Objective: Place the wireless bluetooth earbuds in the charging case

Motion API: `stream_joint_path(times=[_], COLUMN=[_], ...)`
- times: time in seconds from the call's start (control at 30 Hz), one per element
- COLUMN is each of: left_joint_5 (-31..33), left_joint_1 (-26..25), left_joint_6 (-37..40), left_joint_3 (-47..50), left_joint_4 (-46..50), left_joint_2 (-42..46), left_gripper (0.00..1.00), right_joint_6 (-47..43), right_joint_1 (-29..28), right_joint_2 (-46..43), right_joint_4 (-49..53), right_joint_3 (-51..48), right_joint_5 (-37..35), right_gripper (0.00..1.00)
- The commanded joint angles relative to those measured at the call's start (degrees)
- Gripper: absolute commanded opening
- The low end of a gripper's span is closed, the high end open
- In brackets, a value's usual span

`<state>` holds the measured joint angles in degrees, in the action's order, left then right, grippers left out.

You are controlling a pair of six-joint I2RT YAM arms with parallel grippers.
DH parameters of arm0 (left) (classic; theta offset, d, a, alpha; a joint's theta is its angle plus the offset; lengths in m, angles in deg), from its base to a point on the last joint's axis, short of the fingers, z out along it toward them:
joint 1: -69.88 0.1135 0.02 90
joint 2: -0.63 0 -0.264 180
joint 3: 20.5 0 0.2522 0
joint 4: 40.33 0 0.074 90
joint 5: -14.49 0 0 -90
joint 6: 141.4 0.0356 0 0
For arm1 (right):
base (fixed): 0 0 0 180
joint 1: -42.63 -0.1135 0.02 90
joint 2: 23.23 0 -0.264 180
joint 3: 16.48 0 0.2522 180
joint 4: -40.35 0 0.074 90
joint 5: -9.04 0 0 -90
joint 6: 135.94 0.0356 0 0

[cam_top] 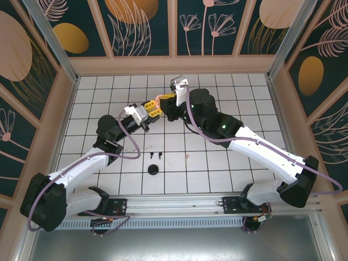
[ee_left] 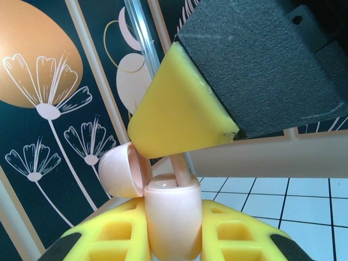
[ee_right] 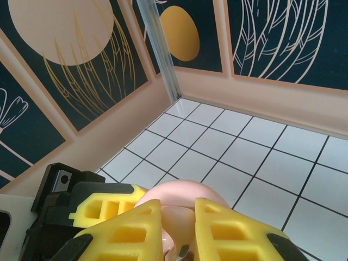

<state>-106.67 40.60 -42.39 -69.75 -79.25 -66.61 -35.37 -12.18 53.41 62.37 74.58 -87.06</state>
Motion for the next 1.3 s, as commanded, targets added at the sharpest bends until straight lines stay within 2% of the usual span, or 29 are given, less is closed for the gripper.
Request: stream_joint_path(times=[0.0,0.3,0.53,0.67,0.77,0.93,1.1,1.27], left_joint_5=[-0.7,-0.7,-0.4,-0.2,0.3,1.2,1.9,2.5], left_joint_1=[-0.4,-0.5,-0.5,-0.7,-0.8,-1.1,-1.2,-1.2], left_joint_6=[-1.3,-1.9,-2.3,-2.6,-3.0,-4.6,-5.9,-6.9], left_joint_3=[-2.7,-2.9,-2.9,-2.7,-2.2,-0.5,0.9,2.3], left_joint_4=[-3.1,-3.0,-2.8,-2.8,-3.2,-5.7,-7.8,-9.7], left_joint_2=[0.1,0.1,-0.1,-0.2,-0.3,-0.7,-1.0,-1.2], left_gripper=[0.00,0.00,0.00,0.00,0.00,0.00,0.00,0.00], right_joint_6=[-0.7,-9.2,-9.0,-6.4,-3.7,1.2,8.3,15.5], right_joint_1=[-0.6,-3.6,-3.6,-3.3,-2.9,-1.8,1.4,5.1], right_joint_2=[-0.1,1.8,2.8,3.1,2.9,0.3,-5.3,-11.1], right_joint_4=[0.5,3.9,4.8,5.2,6.5,7.5,6.9,8.2], right_joint_3=[-1.0,-1.0,-0.6,1.5,4.3,7.5,6.8,3.0], right_joint_5=[3.6,3.3,-0.2,-2.3,-4.1,-4.6,-3.2,-2.6], right_gripper=[0.17,0.16,0.17,0.28,0.43,0.56,0.64,0.65])
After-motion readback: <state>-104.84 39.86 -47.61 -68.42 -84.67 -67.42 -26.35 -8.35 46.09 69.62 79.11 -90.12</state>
